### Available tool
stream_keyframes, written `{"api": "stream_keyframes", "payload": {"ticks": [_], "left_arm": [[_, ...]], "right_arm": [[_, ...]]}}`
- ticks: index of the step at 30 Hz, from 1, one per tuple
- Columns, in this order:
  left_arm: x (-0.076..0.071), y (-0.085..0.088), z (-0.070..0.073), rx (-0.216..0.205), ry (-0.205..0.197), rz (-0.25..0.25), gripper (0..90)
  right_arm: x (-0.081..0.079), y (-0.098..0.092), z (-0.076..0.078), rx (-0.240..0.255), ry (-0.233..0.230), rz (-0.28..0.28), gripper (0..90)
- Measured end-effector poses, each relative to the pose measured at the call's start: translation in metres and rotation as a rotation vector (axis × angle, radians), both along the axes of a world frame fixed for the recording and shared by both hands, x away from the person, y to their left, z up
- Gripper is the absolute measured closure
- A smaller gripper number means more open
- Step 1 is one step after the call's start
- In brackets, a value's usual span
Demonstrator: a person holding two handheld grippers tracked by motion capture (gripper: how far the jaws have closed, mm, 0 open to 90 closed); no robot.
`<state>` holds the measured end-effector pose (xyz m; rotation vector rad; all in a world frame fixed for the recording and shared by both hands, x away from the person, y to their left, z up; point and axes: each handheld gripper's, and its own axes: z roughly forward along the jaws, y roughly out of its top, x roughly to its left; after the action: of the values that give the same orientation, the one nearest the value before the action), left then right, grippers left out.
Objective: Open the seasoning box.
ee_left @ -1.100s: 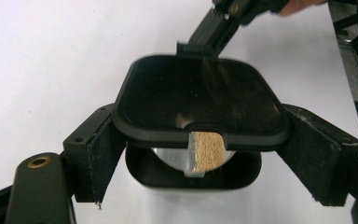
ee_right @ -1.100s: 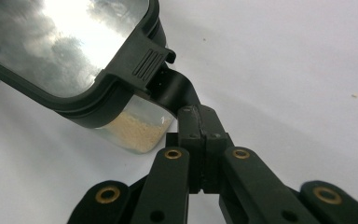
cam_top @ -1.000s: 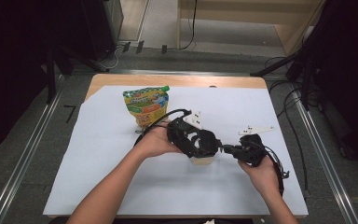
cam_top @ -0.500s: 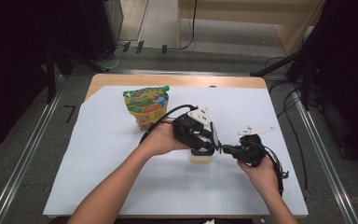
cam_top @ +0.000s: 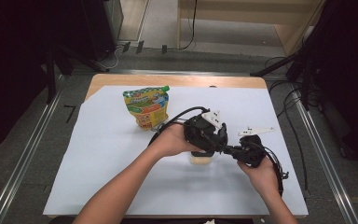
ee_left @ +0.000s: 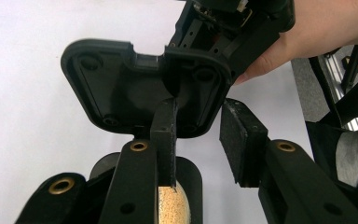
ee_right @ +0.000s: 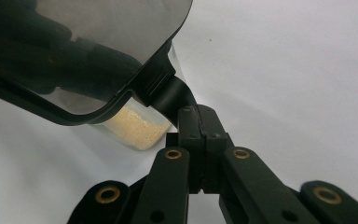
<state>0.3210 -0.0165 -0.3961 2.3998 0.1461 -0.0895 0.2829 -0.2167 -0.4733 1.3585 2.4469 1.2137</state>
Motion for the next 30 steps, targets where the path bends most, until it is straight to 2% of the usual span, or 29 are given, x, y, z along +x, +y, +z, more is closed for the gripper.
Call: {"api": "stream_keyframes", "payload": {"ticks": [3,7,15,20,24,28,30], "left_arm": [[0.001,-0.002,-0.002,0.009,0.01,0.005,67.8],[0.003,-0.004,-0.004,0.006,0.045,0.011,69.7],[0.002,-0.006,-0.007,0.008,0.061,0.005,78.1],[0.003,-0.007,-0.008,-0.003,0.074,0.024,80.5],[0.003,0.0,-0.008,-0.012,0.092,0.046,75.4],[0.003,0.014,-0.005,-0.033,0.089,0.069,71.0],[0.003,0.024,-0.003,-0.039,0.074,0.089,70.4]], "right_arm": [[0.0,0.0,0.0,0.001,0.001,0.0,90.0],[0.0,-0.001,0.0,0.004,0.001,0.0,90.0],[0.0,-0.002,0.0,0.01,-0.007,-0.006,90.0],[0.0,-0.002,0.0,0.002,-0.009,-0.004,90.0],[-0.002,-0.003,0.002,0.002,-0.016,0.005,90.0],[-0.009,-0.009,0.007,0.013,-0.012,0.018,90.0],[-0.017,-0.011,0.013,0.024,-0.023,0.048,89.3]]}}
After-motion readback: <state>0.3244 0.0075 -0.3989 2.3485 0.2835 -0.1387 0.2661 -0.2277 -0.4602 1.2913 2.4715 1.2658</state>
